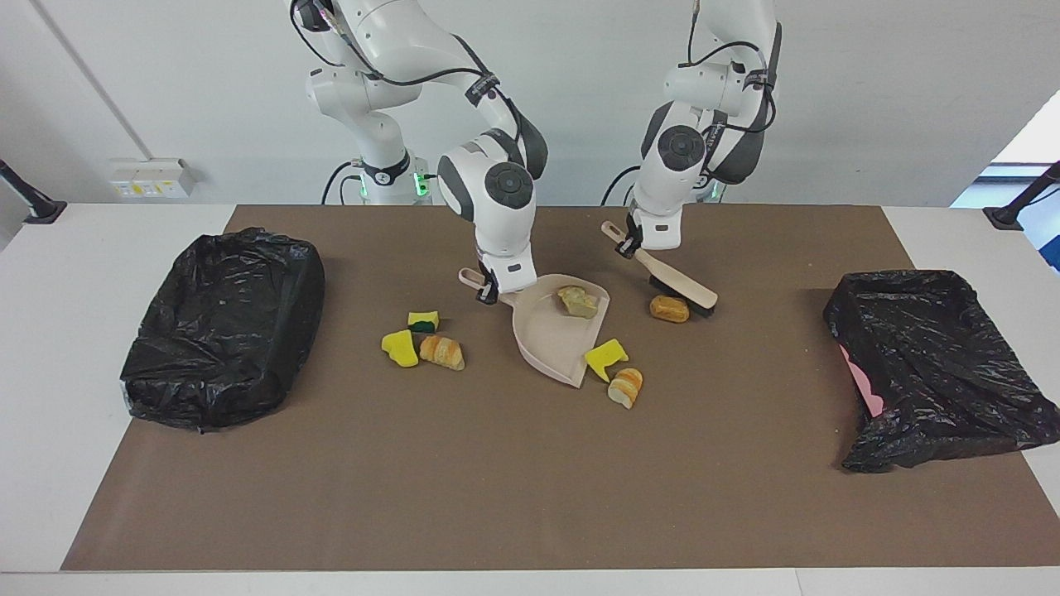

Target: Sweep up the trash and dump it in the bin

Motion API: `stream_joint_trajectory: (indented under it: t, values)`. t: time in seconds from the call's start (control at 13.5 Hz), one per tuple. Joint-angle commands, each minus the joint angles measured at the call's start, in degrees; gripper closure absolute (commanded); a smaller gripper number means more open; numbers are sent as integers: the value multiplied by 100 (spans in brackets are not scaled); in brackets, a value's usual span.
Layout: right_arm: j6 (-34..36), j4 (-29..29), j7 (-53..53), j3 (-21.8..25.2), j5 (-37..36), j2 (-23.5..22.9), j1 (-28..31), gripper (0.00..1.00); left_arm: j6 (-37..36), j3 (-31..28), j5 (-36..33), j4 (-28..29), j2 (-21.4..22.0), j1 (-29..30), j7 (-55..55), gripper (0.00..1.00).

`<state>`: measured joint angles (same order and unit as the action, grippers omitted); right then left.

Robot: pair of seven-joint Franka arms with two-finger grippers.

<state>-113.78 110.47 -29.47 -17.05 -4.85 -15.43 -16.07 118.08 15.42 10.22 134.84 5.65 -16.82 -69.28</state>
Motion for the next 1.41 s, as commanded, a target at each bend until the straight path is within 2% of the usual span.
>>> stream_joint_trajectory:
  t: [0.0,0.15,0.3,0.59,0.96,1.33]
  values:
    - [-118,123,108,-44,80,22,25,100,574,5,103,-19,-258,-180,517,100]
    - [-118,123,108,-52,80,22,25,100,698,23,112,-142,-380,-199,1115,100]
    - [-118,123,117,-52,80,22,34,100,856,31,252,-204,-416,-312,1267,100]
    - [-118,123,152,-52,80,22,25,100,919,23,261,-195,-363,-778,2794,100]
    - [-118,123,152,-52,80,22,25,100,883,23,244,-677,-477,-1253,3087,100]
    - [-118,123,82,-44,19,22,34,100,146,-21,-19,-1029,-433,-938,3604,100]
